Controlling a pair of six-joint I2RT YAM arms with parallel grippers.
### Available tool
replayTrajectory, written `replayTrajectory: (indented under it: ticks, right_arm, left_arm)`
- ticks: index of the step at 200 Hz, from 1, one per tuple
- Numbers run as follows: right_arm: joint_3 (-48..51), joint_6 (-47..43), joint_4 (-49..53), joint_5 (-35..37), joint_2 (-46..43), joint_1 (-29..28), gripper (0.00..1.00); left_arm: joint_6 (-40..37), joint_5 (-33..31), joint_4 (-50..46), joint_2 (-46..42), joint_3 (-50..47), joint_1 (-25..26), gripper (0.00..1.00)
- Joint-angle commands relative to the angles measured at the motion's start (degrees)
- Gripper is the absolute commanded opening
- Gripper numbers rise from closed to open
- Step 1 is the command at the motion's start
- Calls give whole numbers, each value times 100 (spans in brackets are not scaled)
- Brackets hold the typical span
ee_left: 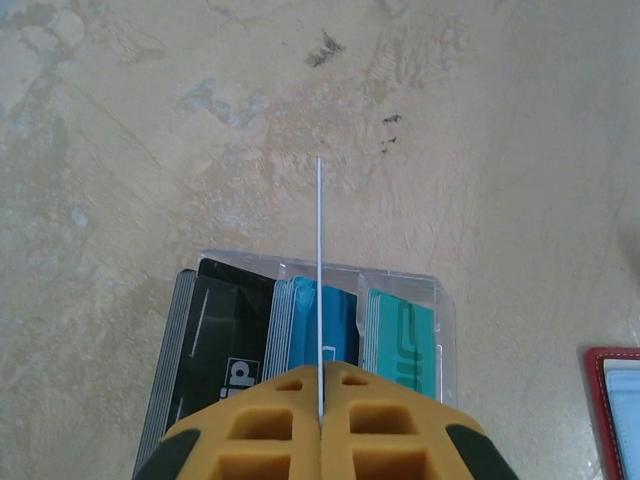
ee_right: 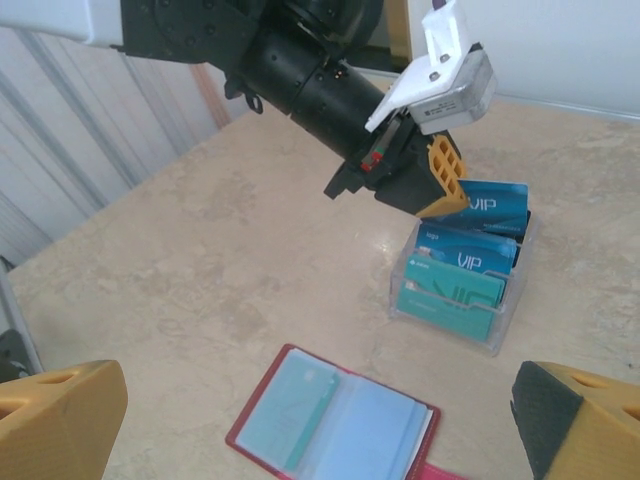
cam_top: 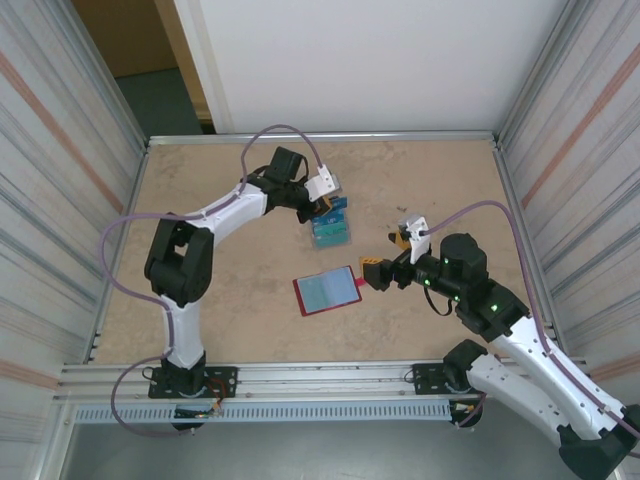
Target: Take the credit cards out of the card holder
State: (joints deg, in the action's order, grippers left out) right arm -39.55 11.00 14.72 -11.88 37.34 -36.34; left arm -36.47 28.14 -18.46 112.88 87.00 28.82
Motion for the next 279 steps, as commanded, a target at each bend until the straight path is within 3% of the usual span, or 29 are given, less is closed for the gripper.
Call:
replayTrajectory:
  ticks: [1,220,250,279]
  right_arm:
    - [-79,148,36,107,-60,29,99]
    - [-182,209,233,10,-132,28,99]
    - [-168,218,226,-14,-166,25,99]
    - [-167,218,245,-25,-157,29,99]
  left_arm:
    - [-159,205,-241,136,192,-72,0]
    - [-448,-159,-501,636,458,-113,0]
    - [-450,-246,-514,683,465,-113,11]
    - [-442,-300,-519,614,456,-109,14]
